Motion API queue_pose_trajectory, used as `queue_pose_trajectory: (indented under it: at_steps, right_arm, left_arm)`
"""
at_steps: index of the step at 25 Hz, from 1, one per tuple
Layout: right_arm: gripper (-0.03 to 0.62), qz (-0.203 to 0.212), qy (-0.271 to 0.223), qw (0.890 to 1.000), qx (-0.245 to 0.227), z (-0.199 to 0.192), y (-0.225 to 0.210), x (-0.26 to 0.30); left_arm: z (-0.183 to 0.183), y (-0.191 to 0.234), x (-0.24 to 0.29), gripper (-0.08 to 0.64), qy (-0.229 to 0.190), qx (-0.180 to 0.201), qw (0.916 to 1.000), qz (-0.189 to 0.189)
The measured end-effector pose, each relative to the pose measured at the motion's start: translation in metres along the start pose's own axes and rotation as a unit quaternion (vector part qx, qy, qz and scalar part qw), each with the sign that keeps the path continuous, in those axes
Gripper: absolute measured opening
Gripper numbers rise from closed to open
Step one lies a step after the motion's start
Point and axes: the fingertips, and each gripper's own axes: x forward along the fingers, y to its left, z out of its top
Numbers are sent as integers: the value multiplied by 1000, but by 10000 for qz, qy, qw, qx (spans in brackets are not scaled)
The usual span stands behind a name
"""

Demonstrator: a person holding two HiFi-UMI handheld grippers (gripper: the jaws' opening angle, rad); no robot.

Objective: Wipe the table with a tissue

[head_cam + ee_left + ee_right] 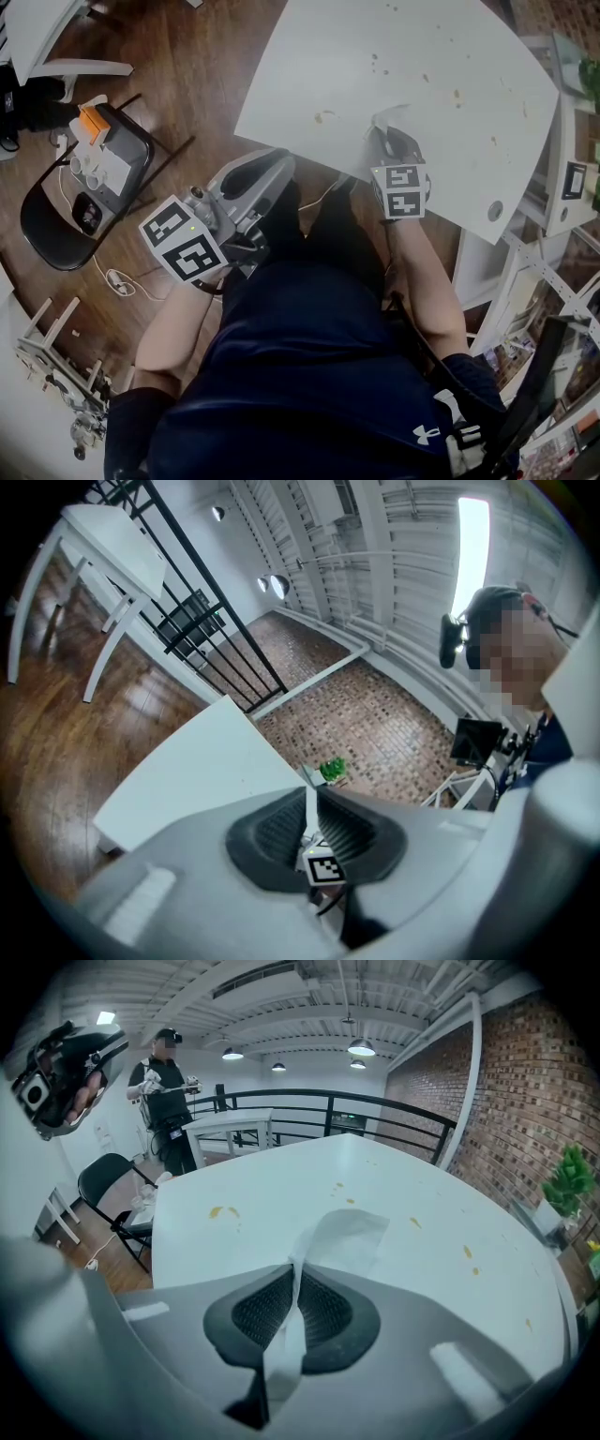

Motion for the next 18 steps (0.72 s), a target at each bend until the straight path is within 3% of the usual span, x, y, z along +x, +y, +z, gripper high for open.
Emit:
queue_pose_trajectory:
  at_steps: [12, 18]
  right_arm:
    - [20, 154, 71, 9990, 417, -10, 18, -7]
    - [20, -165, 117, 9969, 758, -34, 2, -30]
  left_arm:
    - [4, 1, 8, 31, 421, 91, 9985, -350]
    - [-6, -4, 24, 31, 768, 144, 9956, -519]
